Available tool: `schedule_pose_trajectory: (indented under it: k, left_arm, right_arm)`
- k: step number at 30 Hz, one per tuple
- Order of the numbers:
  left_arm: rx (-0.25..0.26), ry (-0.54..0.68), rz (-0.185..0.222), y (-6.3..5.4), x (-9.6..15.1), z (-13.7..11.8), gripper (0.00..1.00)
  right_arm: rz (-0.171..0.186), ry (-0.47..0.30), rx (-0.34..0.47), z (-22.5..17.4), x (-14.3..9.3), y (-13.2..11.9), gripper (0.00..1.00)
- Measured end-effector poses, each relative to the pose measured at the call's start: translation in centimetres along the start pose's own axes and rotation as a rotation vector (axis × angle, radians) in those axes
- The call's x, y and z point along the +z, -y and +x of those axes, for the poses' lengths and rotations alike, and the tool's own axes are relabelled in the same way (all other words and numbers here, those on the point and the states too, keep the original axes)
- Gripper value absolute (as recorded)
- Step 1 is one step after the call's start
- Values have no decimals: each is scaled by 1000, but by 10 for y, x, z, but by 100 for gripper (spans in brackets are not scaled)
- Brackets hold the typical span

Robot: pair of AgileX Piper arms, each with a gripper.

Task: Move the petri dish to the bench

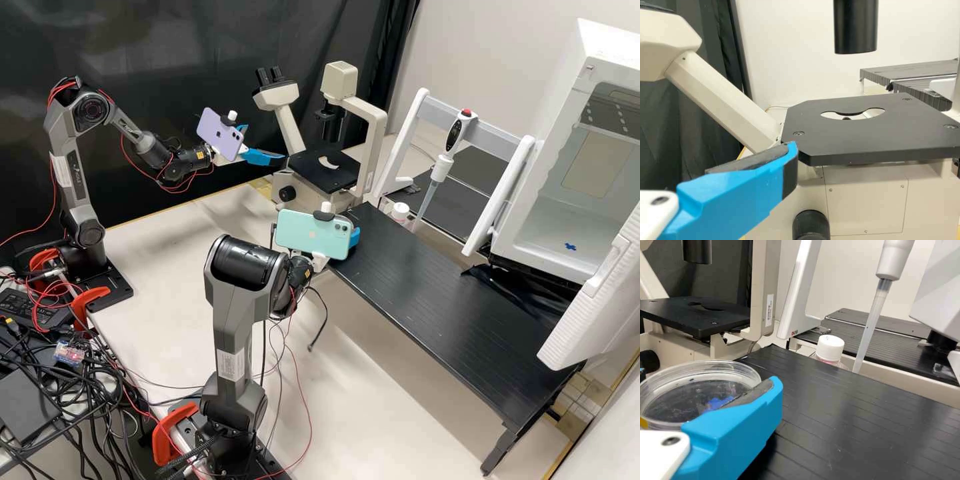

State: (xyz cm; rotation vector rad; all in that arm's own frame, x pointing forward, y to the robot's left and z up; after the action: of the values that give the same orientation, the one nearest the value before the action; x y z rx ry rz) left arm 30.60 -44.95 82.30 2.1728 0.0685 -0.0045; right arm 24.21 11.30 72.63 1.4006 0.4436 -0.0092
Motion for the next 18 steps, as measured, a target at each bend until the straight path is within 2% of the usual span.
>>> schedule_pose_trajectory:
  k: [3,4,18]
  left_arm:
    - [0,0,0,0,0,0,100]
    - [0,0,0,0,0,0,100]
    - [0,0,0,0,0,0,100]
  right_arm:
    - [-7,-5,5,1,1,2,0]
    - [-7,-7,9,2,0,2,100]
    - [-12,-5,19,3,1,0,100]
